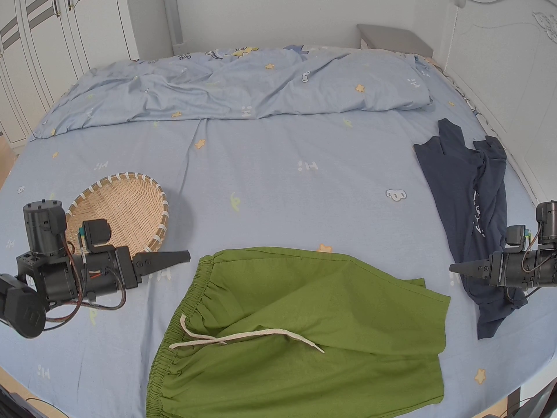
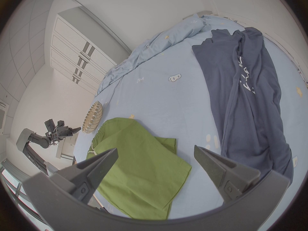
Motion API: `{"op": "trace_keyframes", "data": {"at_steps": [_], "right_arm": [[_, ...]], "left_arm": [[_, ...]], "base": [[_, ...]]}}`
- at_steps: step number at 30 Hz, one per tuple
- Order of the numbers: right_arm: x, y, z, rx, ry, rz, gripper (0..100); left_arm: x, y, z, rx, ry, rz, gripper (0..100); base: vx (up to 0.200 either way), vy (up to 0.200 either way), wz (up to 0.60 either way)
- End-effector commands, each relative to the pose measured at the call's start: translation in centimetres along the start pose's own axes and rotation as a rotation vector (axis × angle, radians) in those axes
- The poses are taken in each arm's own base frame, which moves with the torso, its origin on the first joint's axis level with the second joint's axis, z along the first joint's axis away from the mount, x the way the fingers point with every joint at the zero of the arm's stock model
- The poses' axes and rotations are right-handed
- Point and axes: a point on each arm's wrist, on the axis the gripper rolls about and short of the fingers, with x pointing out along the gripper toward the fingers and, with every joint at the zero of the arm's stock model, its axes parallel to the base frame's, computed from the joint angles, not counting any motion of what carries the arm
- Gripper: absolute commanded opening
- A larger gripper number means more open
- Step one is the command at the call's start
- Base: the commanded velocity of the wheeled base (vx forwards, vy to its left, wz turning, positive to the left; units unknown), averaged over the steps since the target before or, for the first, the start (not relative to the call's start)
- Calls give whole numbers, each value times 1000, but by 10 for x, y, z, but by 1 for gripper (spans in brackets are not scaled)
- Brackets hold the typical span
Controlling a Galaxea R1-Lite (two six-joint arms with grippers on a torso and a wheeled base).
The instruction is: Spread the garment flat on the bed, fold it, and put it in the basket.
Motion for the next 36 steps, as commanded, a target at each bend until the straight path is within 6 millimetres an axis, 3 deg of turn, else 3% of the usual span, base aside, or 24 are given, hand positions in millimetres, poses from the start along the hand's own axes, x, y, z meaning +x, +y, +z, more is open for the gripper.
{"op": "trace_keyframes", "data": {"at_steps": [1,6,8,10,14,26,36], "right_arm": [[1,-1,-1,3,5,1,100],[3,-1,-3,6,14,4,100],[4,0,-3,2,16,8,100],[4,1,-3,2,18,9,100],[4,0,-5,5,21,9,100],[11,-2,-10,7,38,16,100],[11,-2,-10,7,35,16,100]], "left_arm": [[37,27,25,-34,25,13,100],[59,32,39,-103,128,6,100],[73,35,63,-151,189,33,100],[83,44,69,-184,238,57,100],[103,70,54,-170,327,81,100],[120,95,35,-181,379,101,100],[126,95,29,-172,388,97,100]], "base": [[0,0,0],[0,0,0],[0,0,0],[0,0,0],[0,0,0],[0,0,0],[0,0,0]]}}
